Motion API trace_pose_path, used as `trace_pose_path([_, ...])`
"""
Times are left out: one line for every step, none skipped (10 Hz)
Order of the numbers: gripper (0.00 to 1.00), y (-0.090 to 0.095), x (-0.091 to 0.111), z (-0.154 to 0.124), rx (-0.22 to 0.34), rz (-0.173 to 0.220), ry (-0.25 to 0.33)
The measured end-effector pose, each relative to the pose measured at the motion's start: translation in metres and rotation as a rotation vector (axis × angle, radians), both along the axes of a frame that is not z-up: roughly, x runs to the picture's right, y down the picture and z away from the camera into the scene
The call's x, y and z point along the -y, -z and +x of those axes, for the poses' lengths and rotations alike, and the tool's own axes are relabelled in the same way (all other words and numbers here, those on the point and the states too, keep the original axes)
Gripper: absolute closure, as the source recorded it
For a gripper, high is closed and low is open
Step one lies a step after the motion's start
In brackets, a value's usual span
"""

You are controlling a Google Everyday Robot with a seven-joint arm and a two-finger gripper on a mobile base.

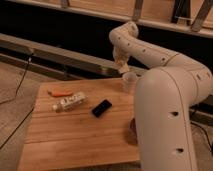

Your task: Place the white sponge in the ceramic cup

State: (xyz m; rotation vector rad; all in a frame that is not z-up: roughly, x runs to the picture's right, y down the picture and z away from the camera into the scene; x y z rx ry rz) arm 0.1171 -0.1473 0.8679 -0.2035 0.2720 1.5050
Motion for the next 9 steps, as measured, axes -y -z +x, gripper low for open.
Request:
trace_pose_path([1.0,-0.001,-0.002,0.005,-0.004,-0.003,-0.008])
trace_pose_path([1.0,-0.002,-0.005,0.009,-0.007,-0.006,-0.015])
trace_pose_path([1.0,-0.005,-0.009,0.013,-0.009,-0.011,-0.021])
trace_pose_path([1.0,-0.008,-0.012,0.017,-0.011,-0.016,-0.027])
trace_pose_path([1.0,-0.013,-0.015,0.021,-0.013,-0.021,-0.032])
trace_pose_path([1.0,-0.016,-0.018,0.024,-0.013,-0.023,-0.035])
trace_pose_path([1.0,-0.02,-0.021,0.026,-0.01,-0.025,-0.031])
trace_pose_path([1.0,-0.022,-0.022,0.027,-0.009,-0.025,-0.029])
trace_pose_path([1.0,-0.025,-0.024,0.028,-0.009,-0.023,-0.022])
